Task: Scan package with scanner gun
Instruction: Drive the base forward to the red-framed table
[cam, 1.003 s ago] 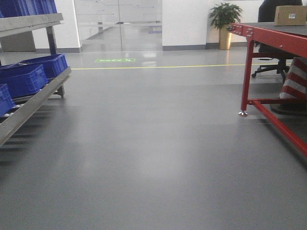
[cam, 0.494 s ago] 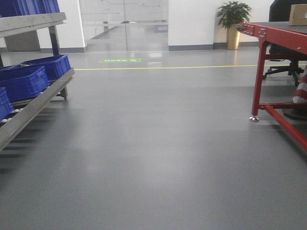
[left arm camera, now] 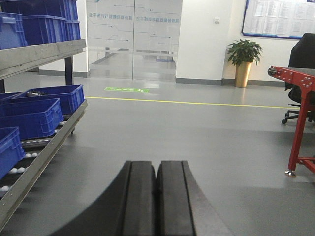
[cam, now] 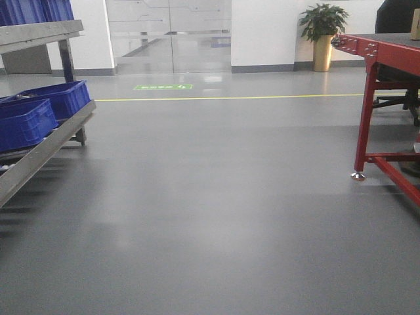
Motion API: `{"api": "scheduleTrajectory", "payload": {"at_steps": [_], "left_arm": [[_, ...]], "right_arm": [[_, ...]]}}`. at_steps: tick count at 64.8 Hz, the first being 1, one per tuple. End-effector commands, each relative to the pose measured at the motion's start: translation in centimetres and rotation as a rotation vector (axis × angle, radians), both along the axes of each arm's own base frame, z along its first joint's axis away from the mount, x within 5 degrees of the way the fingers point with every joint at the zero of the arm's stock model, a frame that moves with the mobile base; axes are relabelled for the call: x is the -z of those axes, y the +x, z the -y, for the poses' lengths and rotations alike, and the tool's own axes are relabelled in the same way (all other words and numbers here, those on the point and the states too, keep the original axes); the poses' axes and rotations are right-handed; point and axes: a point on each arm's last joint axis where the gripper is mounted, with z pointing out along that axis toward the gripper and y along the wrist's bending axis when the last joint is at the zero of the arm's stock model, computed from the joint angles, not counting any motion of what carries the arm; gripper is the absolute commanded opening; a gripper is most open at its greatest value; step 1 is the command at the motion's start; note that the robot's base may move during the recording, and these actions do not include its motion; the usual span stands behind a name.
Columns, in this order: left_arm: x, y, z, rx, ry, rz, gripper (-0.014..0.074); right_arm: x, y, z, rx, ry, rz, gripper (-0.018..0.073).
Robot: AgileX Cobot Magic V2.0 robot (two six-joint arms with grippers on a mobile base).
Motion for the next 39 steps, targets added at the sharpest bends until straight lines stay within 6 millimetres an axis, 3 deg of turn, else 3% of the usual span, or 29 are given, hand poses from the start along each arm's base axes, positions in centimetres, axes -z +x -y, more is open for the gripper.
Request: {"api": "scheduleTrajectory", "payload": {"at_steps": [1, 39], "left_arm": [[-0.28, -0.06, -0.01, -0.001, -0.007, 0.026, -0.0111], [-0.28, -0.06, -0.01, -0.001, -0.007, 0.026, -0.0111]], "right_arm": [[-0.14, -0.03, 0.02, 0.004, -0.004, 0.015, -0.0168], [-0.14, -0.03, 0.02, 0.004, -0.004, 0.015, -0.0168]]}}
